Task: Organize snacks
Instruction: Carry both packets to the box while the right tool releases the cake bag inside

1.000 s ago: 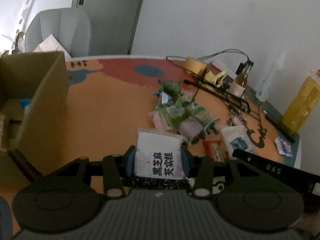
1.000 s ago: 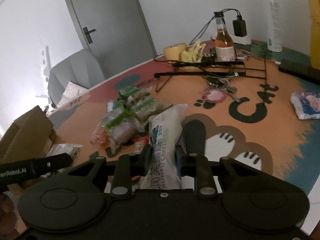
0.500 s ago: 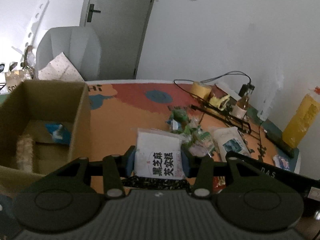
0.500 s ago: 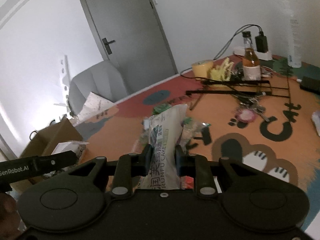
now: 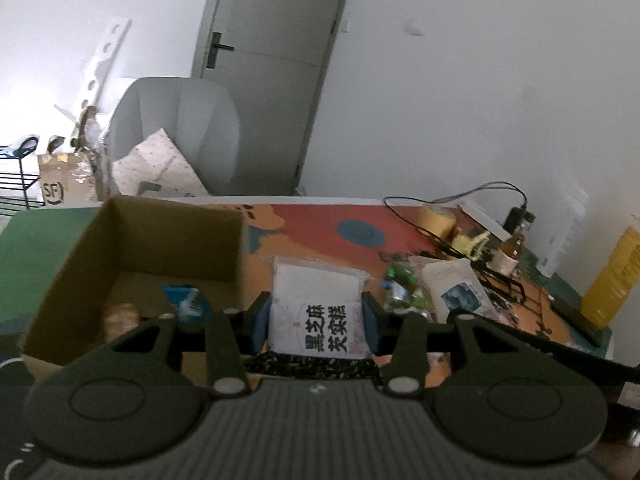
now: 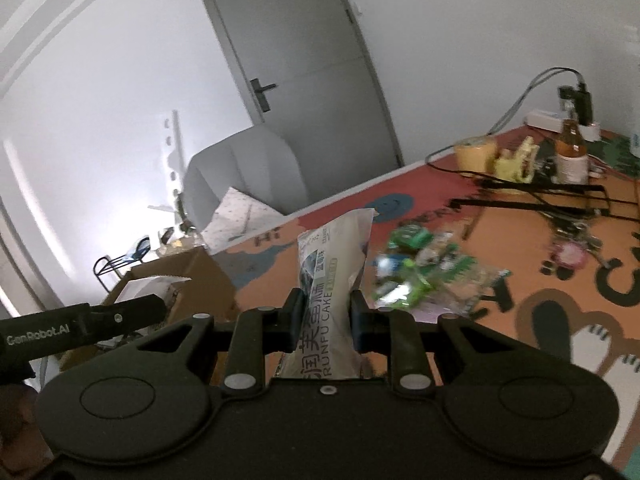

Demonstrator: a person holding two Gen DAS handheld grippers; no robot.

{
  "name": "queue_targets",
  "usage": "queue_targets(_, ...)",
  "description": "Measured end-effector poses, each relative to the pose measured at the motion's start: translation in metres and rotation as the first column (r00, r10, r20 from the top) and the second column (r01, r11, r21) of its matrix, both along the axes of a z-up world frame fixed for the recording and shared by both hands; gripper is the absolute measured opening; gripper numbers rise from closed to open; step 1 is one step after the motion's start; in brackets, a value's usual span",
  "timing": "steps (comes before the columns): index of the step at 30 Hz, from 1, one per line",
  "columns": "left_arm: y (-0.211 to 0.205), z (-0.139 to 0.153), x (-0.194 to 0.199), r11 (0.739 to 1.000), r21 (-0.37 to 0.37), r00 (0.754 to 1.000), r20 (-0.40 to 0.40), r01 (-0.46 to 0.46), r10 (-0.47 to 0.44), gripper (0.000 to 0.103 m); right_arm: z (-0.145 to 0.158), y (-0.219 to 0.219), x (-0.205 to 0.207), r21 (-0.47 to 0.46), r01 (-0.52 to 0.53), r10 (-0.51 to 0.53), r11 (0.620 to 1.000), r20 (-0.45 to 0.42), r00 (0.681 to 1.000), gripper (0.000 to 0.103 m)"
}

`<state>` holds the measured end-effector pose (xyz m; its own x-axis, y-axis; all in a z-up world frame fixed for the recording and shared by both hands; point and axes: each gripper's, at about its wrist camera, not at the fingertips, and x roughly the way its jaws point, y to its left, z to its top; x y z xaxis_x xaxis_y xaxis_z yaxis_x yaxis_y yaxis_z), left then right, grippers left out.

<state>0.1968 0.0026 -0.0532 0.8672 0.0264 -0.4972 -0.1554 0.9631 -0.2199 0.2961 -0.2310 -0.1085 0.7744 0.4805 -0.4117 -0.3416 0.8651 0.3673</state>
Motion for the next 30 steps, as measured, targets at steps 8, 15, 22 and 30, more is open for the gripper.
queue_targets(8,0.038,0.002,-0.009,0.998,-0.010,0.998,0.008,-0.062,0.062,0.045,0.010,0.038,0.002,0.000,-0.064,0.064,0.998,0.018,0.998,0.023)
queue_targets(15,0.069,-0.001,-0.018,0.994,-0.024,0.994,0.003,-0.108,0.108,0.045,0.016,0.071,0.000,-0.005,-0.112,0.112,0.994,0.023,0.993,0.022)
queue_targets(22,0.097,-0.008,-0.023,0.989,-0.057,0.990,-0.006,-0.138,0.138,0.045,0.020,0.102,-0.001,-0.032,-0.151,0.151,0.988,0.023,0.988,0.023)
queue_targets(30,0.116,-0.011,-0.026,0.985,-0.085,0.989,-0.007,-0.150,0.149,0.045,0.023,0.128,-0.002,-0.055,-0.181,0.182,0.982,0.021,0.983,0.023)
